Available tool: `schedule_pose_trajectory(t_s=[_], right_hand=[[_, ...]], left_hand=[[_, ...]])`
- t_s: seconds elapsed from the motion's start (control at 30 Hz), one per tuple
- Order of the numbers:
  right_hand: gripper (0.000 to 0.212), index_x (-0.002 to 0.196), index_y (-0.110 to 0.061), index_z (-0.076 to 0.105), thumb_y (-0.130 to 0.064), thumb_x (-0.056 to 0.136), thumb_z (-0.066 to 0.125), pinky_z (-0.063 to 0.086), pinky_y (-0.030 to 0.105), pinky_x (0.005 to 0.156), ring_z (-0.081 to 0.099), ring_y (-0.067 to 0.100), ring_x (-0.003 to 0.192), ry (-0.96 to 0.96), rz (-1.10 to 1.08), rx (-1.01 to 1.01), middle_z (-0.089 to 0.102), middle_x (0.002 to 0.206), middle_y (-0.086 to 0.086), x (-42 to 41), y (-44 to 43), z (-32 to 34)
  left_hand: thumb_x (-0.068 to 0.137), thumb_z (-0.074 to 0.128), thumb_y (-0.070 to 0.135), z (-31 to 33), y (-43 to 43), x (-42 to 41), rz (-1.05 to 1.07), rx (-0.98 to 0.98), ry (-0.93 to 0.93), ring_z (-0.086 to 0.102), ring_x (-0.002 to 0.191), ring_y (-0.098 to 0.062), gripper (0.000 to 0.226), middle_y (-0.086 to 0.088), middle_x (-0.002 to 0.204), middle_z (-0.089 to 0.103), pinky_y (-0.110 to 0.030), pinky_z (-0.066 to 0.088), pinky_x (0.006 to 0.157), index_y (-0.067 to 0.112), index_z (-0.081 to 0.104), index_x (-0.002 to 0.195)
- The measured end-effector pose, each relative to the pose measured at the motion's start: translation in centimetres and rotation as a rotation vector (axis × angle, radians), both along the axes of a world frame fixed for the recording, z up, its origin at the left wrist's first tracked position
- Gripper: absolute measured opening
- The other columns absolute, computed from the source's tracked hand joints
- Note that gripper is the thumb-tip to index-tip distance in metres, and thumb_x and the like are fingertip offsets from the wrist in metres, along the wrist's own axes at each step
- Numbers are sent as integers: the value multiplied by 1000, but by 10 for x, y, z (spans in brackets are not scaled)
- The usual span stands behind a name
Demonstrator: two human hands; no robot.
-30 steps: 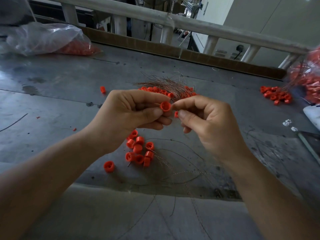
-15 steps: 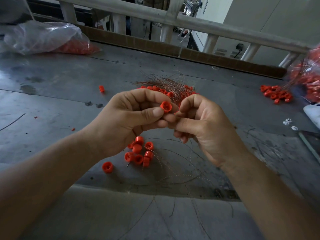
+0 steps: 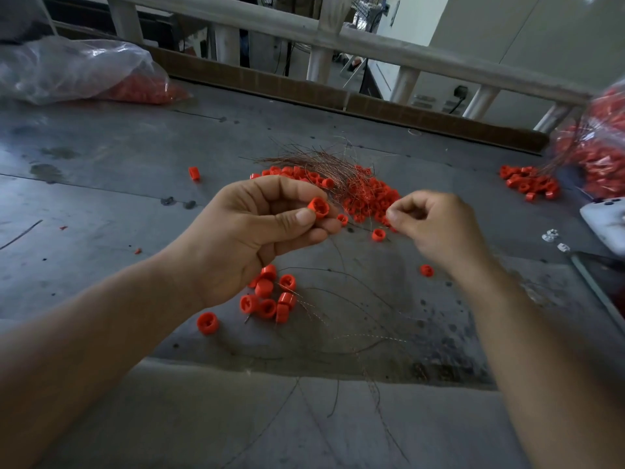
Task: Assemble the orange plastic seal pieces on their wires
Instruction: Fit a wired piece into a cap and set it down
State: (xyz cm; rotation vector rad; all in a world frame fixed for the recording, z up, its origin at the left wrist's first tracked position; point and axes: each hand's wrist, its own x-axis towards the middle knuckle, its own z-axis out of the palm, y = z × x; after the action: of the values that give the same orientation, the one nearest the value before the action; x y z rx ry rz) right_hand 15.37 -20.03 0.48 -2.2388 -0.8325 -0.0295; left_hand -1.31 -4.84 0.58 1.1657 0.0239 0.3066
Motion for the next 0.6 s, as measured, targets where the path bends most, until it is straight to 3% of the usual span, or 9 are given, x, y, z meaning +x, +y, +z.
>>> schedule_pose_trajectory(t_s=[0.03,0.1,0.2,0.33,0.47,0.6], right_hand=[[18,67,-27,61,-16,80,67,36,4,55,51,-4,59,-36,9,-68,56,61,-18,1,1,-4],[6,78,-23,67,-18,78,70,37,11,58,49,-5,61,-54,14,-156,53,64,-20,4,3,-11],[15,92,-20,68,-20,77,72,36,19,68,48,-1,62,-56,3,-209,53,67,-18,7,4,-16],[14,94,-18,69,-18,81,67,37,19,69,52,7,71,-123,-63,-169,58,73,-10,11,0,-10],[16,98,-16,68,-15,83,64,39,21,75,56,12,82,-136,-119,-164,66,92,1,19,-6,-7],[20,102,-17,67,-16,82,66,42,25,80,57,19,93,-142,-98,-237,60,99,4,22,-6,-13]], left_hand=[[70,55,0,0,0,0,1,0,1,70,78,-16,20,-9,80,72,-17,54,64,8,73,76],[70,55,-1,1,0,0,2,4,5,70,77,-16,21,-9,80,72,-18,54,64,8,73,76],[70,55,-1,0,0,0,4,11,6,70,77,-17,20,-9,80,72,-18,54,64,8,72,76],[70,56,0,0,0,0,2,11,8,70,77,-17,19,-10,80,71,-18,55,64,7,72,77],[69,55,-1,-1,-1,0,6,14,10,70,77,-18,18,-11,79,71,-19,55,64,5,69,78],[69,56,-1,0,-2,0,12,11,11,70,76,-18,18,-12,79,71,-19,55,64,6,69,77]])
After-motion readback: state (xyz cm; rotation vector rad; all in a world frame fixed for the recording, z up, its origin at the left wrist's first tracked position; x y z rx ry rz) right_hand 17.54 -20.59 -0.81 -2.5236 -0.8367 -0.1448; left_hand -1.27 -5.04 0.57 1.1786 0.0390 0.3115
